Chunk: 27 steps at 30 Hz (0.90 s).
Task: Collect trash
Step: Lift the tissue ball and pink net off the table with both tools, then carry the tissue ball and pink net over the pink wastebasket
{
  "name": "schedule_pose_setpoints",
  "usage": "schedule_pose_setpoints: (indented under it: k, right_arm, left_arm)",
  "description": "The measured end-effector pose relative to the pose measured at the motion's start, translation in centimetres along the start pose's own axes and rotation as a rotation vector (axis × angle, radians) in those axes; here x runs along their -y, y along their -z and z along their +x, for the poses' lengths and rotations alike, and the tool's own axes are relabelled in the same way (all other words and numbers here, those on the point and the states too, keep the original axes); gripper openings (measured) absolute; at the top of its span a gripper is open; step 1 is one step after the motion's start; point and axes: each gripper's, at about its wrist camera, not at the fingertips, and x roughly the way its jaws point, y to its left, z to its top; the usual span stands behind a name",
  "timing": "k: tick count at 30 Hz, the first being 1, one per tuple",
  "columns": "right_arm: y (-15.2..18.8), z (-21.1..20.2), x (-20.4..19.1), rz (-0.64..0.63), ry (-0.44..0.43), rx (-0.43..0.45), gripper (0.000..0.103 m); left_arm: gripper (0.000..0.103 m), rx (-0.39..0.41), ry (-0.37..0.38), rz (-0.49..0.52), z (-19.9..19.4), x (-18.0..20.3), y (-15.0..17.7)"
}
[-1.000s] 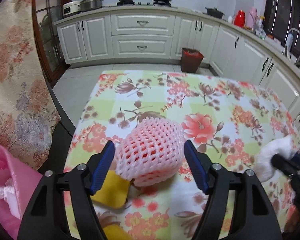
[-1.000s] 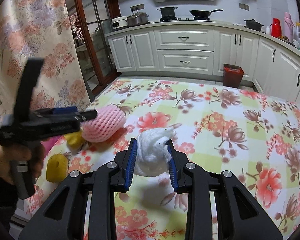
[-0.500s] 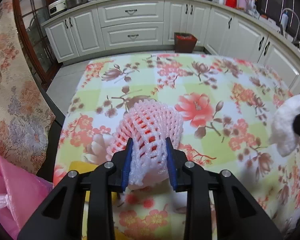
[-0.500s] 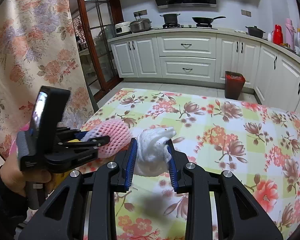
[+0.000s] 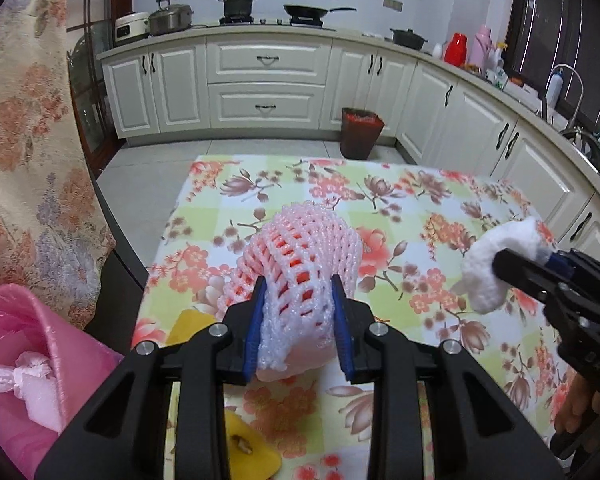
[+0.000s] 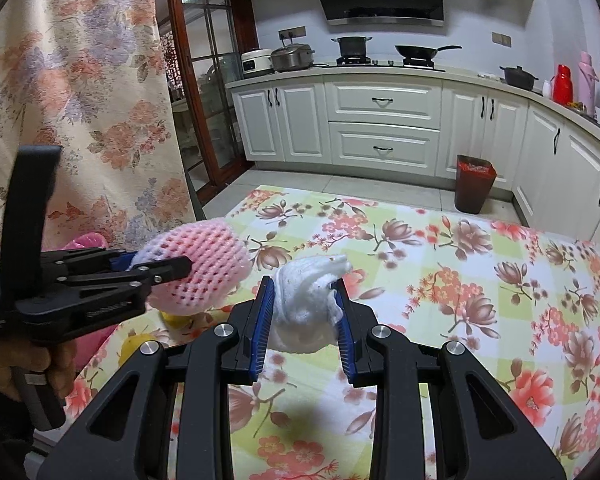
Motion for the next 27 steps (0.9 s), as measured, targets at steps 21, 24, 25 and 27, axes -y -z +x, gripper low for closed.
schedule_pose_setpoints:
  k: [21, 24, 25, 27]
  right_arm:
    - [-1.4, -1.4, -4.7, -0.073, -0.027, 0.024, 0.029]
    - [-1.6, -1.4, -5.8, -0.088, -0.035, 0.025, 0.029]
    - [-1.6, -1.4, -6.1, -0.091, -0.037, 0.025, 0.029]
    - [-1.8, -1.4, -6.9, -0.103, -0.045, 0.025, 0.029]
  left_arm:
    - [0.030, 0.114, -0.045, -0.075, -7.9, -4.2, 1.1]
    - [0.030, 0.131, -0.060, -0.093, -9.0, -5.4, 1.5]
    - [0.030, 0.135, -0.065, -0.099, -9.4, -5.7, 1.6]
    - [0.030, 0.146, -0.075, -0.112, -10.2, -6.5, 1.9]
